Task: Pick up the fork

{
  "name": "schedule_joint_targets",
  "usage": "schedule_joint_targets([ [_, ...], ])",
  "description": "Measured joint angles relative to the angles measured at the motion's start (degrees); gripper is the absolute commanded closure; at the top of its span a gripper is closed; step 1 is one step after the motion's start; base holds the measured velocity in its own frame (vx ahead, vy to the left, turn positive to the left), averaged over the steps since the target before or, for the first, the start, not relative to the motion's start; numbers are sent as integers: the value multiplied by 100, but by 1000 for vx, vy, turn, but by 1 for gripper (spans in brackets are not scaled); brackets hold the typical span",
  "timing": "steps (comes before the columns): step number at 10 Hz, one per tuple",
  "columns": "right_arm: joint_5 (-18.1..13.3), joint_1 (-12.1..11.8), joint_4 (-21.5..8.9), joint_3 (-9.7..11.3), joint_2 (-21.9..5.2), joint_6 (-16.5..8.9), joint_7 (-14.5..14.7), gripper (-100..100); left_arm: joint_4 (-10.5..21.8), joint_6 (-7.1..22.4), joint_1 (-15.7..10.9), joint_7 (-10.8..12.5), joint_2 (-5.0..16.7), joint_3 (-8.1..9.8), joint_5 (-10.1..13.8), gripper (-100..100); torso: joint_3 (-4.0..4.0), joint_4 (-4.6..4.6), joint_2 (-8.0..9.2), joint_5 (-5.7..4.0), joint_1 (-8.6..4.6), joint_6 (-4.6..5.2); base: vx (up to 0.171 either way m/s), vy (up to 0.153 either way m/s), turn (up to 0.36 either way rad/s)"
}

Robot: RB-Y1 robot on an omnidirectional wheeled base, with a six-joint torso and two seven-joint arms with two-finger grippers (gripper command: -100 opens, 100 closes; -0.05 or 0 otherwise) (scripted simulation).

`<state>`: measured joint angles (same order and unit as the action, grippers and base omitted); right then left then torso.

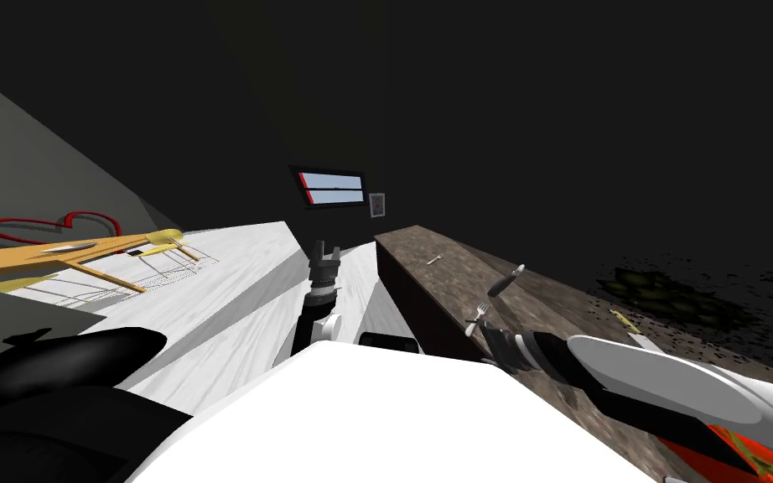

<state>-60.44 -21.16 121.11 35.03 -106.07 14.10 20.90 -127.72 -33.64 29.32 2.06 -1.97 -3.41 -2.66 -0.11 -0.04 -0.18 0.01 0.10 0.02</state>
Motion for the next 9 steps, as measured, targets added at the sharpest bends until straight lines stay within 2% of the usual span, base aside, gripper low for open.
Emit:
schedule_joint_targets([
  [1,-138,64,-30,35,-4,41,-81,-100,0,0,0,0,0,0,0,0,6,2,10,-2,-5,2,32,6,170],
  [2,61,-7,-79,71,-210,39,77,-100,0,0,-1,0,0,0,0,0,4,2,7,0,-4,-2,35,-1,82],
  [3,-43,67,-124,160,-223,62,30,-100,0,0,0,0,0,0,0,0,4,2,7,-3,-6,2,17,1,-16],
  [5,-425,141,-123,232,-197,82,-267,-100,0,0,0,0,0,0,0,0,11,5,19,-2,-6,2,16,8,81],
  [9,-888,207,-319,545,-488,144,-461,-100,0,0,0,0,0,0,0,0,3,1,4,-2,-5,2,45,5,113],
])
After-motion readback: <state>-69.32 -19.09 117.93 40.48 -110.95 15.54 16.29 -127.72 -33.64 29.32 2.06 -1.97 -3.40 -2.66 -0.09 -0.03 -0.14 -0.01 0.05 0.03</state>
